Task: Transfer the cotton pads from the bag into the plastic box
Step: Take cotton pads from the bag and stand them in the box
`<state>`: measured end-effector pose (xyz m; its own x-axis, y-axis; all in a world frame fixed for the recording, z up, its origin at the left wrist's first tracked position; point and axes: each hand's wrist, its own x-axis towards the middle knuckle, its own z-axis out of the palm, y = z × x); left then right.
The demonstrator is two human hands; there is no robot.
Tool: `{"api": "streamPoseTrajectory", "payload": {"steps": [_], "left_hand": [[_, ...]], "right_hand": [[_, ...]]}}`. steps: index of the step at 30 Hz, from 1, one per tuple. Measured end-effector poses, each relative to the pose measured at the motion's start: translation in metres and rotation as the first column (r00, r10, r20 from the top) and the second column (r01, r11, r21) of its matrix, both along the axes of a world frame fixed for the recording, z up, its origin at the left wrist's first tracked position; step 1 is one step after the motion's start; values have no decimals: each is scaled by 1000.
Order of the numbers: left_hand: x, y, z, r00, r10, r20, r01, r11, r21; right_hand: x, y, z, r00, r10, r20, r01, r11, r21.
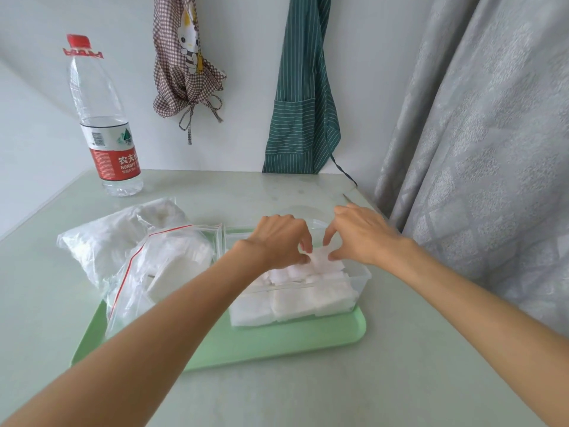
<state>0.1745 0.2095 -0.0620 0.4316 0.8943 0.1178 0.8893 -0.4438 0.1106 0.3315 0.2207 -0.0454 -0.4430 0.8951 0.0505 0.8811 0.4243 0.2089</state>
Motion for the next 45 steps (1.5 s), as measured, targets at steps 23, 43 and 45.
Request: {"api": "streamPoseTrajectory", "payload": {"steps": [23,43,45], "left_hand": [[-180,-90,-5,635,700,326,-661,711,-240],[-190,-85,-3,655,640,401,-598,764,-241],[-186,-88,0,689,612,388,-620,775,-123]], "right_hand": [[-180,-76,-40,817,229,-529,-133,968,214],[-162,-68,-29,697,155,-700,-257,965,-43],[-146,-63,-13,560,71,-825,-251,964,-88]]}}
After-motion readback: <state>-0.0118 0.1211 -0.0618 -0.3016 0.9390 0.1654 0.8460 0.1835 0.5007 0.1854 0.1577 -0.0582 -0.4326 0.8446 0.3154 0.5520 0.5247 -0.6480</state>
